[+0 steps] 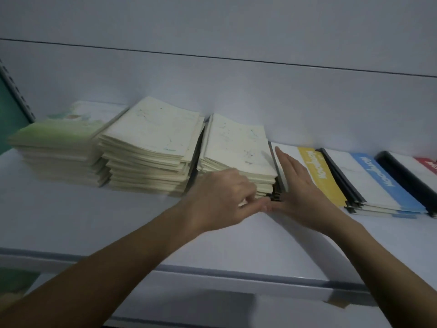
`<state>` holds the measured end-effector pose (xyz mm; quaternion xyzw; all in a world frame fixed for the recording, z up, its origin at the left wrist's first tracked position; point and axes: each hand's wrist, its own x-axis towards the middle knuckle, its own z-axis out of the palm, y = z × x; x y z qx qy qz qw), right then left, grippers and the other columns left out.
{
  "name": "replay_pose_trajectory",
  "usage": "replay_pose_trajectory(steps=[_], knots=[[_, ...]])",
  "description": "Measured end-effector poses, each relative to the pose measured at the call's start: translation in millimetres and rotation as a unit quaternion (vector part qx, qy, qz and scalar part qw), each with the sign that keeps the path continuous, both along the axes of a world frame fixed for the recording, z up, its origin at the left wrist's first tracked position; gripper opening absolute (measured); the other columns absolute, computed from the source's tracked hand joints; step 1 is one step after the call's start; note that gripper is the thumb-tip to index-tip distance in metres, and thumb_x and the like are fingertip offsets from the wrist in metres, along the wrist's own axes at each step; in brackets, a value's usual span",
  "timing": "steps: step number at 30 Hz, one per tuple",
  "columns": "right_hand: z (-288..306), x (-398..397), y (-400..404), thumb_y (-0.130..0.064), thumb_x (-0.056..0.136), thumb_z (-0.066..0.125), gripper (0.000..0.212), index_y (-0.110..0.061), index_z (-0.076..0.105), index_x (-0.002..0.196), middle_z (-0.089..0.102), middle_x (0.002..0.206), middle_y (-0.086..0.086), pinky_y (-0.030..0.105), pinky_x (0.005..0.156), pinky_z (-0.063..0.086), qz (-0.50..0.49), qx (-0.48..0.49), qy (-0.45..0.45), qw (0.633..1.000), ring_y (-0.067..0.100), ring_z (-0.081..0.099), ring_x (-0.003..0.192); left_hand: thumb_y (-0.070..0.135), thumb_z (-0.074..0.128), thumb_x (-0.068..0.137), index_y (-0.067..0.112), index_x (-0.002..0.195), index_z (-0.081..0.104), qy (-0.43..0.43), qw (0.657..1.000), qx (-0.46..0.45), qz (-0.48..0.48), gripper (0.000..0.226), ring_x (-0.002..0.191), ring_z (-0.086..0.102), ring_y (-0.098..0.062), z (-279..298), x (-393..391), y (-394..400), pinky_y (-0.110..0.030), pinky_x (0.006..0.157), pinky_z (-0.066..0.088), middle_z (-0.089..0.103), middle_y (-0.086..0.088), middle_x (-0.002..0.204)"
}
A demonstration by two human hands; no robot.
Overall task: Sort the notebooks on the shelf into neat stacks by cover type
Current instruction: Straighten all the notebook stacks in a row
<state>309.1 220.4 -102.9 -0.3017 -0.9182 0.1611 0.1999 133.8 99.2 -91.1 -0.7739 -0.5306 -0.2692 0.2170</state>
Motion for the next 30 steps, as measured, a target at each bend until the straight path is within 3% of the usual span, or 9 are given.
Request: replay_pose_trajectory(steps=[4,6,8,12,14,16,22,30], knots=[[8.5,42.3,31.7,-0.069,0.056,0.071,0.123,-0.029,0.008,0.154,0.015,0.159,-0.009,0.023,0.11,0.017,-0.067,-0.021,-0.05,0.996,0.011,0.015,0.144,0.029,0.057,0.091,0.016,0.088,0.065,-0.017,0.998,-0.067,0.0,0.016,0.088,0.055,-0.019,28.8,37.7,32.8,-0.036,0.061,0.052,0.062,0.002,0.086],[16.8,63.4,43.7,-0.062,0.062,0.076,0.117,-0.03,0.011,0.154,0.019,0.158,-0.008,0.023,0.106,0.02,-0.085,-0.018,-0.103,0.991,0.013,0.023,0.142,0.027,0.055,0.095,0.017,0.111,0.059,0.006,0.989,-0.144,0.031,0.019,0.107,0.047,-0.018,29.3,46.7,50.5,-0.032,0.073,0.047,0.058,0.003,0.108],[17.1,78.9,54.4,-0.059,0.065,0.078,0.112,-0.033,0.013,0.152,0.024,0.155,-0.011,0.029,0.108,0.026,-0.074,-0.016,-0.144,0.987,0.013,0.029,0.138,0.023,0.06,0.093,0.016,0.12,0.053,0.063,0.974,-0.207,0.059,0.029,0.113,0.043,-0.018,28.4,60.0,69.9,-0.029,0.071,0.038,0.053,0.002,0.116],[11.7,81.1,76.3,-0.056,0.063,0.078,0.1,-0.037,0.024,0.145,0.031,0.147,-0.017,0.04,0.1,0.043,-0.024,-0.001,-0.202,0.979,0.012,0.036,0.131,0.032,0.076,0.079,0.014,0.126,0.047,0.165,0.942,-0.273,0.103,0.059,0.111,0.046,-0.022,32.0,94.3,104.6,-0.03,0.071,0.035,0.052,-0.002,0.117],[7.5,79.8,85.7,-0.053,0.065,0.075,0.075,-0.035,0.037,0.126,0.042,0.13,-0.016,0.036,0.087,0.049,0.019,0.036,-0.232,0.972,0.009,0.046,0.11,0.035,0.08,0.073,0.013,0.127,0.045,0.182,0.926,-0.306,0.126,0.068,0.11,0.049,-0.023,26.2,102.5,115.3,-0.032,0.071,0.038,0.05,-0.004,0.118],[6.0,83.1,89.7,-0.052,0.069,0.073,0.059,-0.033,0.04,0.114,0.043,0.119,-0.017,0.031,0.078,0.047,0.044,0.054,-0.242,0.968,0.007,0.043,0.097,0.036,0.08,0.073,0.012,0.124,0.044,0.19,0.912,-0.337,0.139,0.067,0.111,0.048,-0.023,20.7,105.7,121.8,-0.033,0.07,0.04,0.047,-0.004,0.119],[8.4,85.6,104.8,-0.047,0.075,0.071,0.065,-0.026,0.043,0.13,0.044,0.126,-0.01,0.029,0.074,0.037,0.107,0.092,-0.218,0.966,0.013,0.042,0.116,0.03,0.07,0.081,0.016,0.133,0.039,0.154,0.906,-0.346,0.189,0.063,0.115,0.044,-0.023,17.6,105.9,126.7,-0.036,0.085,0.046,0.044,-0.002,0.126],[0.1,90.6,104.5,-0.027,0.078,0.057,0.037,-0.022,0.043,0.111,0.047,0.108,-0.006,0.028,0.061,0.032,0.135,0.155,-0.169,0.964,0.017,0.047,0.101,0.037,0.079,0.067,0.019,0.129,0.043,0.177,0.902,-0.352,0.176,0.073,0.111,0.047,-0.02,19.6,103.9,132.2,-0.038,0.085,0.049,0.047,0.002,0.121]])
